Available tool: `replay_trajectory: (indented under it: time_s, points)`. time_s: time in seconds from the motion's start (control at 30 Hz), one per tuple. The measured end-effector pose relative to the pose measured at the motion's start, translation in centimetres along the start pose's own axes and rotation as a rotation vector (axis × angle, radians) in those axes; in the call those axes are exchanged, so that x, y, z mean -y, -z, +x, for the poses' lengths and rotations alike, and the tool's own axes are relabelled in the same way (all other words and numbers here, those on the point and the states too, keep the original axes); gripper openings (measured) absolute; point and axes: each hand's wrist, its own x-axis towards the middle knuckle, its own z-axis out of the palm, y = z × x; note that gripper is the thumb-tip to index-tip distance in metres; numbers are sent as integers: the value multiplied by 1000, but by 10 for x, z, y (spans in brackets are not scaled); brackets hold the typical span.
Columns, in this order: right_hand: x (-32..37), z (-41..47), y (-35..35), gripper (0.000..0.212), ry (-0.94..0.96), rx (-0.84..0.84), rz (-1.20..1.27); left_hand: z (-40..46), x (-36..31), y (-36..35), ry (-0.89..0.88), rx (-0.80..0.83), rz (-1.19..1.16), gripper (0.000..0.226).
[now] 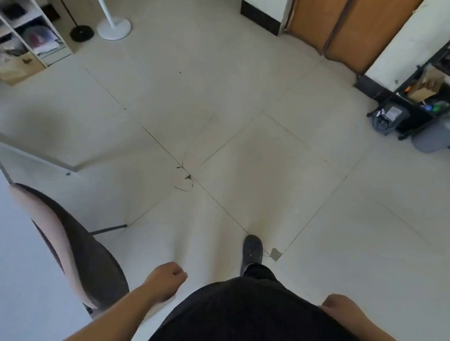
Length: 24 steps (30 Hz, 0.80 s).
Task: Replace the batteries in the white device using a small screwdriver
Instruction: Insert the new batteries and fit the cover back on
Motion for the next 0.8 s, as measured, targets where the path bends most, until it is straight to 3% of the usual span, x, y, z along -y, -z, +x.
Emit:
replay_trajectory:
  time_s: [0.1,0.23,0.37,0.57,0.7,0.8]
  points:
    - [30,28,60,29,90,12,-22,2,-6,10,117,5,-60,20]
    - [88,68,134,21,210,60,-109,1,-7,22,275,-125,-283,21]
    - [172,94,184,35,342,62,-211,-10,-8,31,265,-110,-345,23]
    - [313,125,216,14,431,71,-187,1,1,51,324,-64,-431,31]
    - [383,144,216,10,410,87,-193,28,21,90,312,-44,-479,10]
    - [422,153,217,8,367,121,-212,55,45,123,429,-34,-507,35]
